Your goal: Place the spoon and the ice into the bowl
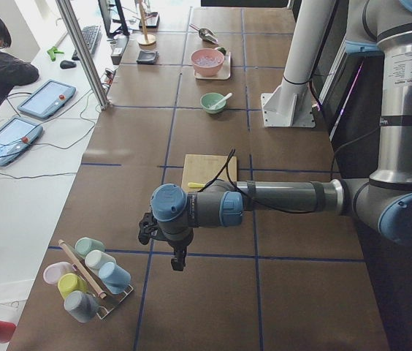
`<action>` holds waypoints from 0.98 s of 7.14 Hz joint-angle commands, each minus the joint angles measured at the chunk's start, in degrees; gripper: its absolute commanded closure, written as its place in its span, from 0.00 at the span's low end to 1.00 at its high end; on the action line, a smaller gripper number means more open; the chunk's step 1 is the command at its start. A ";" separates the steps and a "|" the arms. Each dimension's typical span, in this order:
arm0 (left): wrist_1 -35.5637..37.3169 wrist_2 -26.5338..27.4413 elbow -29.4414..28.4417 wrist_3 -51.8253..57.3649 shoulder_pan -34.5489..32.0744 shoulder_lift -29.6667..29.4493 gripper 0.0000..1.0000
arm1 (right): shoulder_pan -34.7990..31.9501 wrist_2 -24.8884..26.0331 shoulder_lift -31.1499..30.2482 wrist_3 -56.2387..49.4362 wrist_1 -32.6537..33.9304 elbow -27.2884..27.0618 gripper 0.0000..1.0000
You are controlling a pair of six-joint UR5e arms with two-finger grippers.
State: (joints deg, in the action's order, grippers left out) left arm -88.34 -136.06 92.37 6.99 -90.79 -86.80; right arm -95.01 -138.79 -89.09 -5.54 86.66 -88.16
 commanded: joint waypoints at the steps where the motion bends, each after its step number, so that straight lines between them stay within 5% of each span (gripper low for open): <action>1: -0.34 0.00 0.00 -0.31 -0.18 -0.03 0.00 | 0.00 0.01 -0.03 0.00 -0.09 -0.08 0.00; 4: -9.45 0.26 -1.22 -8.02 -0.79 0.14 0.00 | 0.00 0.01 -0.21 0.00 -0.09 -0.08 0.00; 7: -10.01 0.27 -1.50 -8.57 -0.79 0.14 0.00 | 0.00 0.01 -0.04 0.00 -0.09 -0.08 0.00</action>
State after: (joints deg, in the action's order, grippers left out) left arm -98.10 -135.80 90.94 -1.29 -91.58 -86.67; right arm -95.01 -138.78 -89.20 -5.54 86.57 -88.27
